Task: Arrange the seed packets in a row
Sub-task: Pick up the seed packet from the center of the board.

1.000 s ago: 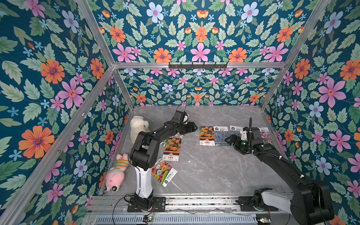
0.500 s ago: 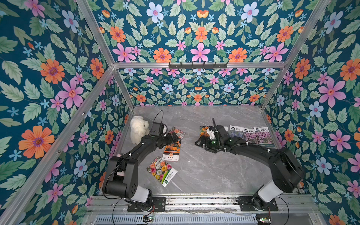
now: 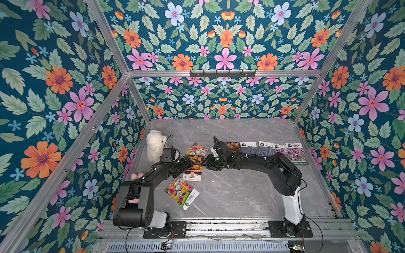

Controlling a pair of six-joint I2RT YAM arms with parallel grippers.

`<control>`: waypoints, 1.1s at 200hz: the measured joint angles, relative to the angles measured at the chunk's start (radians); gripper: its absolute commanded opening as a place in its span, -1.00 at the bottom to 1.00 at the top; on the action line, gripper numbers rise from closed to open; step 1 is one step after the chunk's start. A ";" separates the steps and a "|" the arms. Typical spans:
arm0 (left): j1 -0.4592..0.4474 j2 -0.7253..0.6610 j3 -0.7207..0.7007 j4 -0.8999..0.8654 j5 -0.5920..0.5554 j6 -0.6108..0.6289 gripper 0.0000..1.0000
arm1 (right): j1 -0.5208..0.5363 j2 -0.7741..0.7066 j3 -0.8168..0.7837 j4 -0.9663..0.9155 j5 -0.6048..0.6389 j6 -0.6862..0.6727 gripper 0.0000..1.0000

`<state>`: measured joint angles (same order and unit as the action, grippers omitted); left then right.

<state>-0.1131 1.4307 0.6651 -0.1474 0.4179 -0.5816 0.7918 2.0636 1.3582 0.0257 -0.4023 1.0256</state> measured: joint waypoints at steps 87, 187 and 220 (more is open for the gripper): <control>0.002 0.031 -0.005 0.039 0.011 0.006 0.95 | 0.004 0.116 0.114 -0.062 -0.005 -0.008 -0.28; 0.006 0.069 -0.014 0.136 0.069 0.008 0.94 | 0.011 0.178 0.167 -0.066 -0.050 -0.011 -0.61; 0.006 0.063 -0.013 0.132 0.074 0.008 0.93 | 0.011 0.172 0.172 -0.063 -0.047 -0.011 -0.89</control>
<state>-0.1066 1.4940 0.6525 -0.0154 0.4915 -0.5735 0.8024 2.2360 1.5299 -0.0368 -0.4496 1.0145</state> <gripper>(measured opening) 0.967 0.107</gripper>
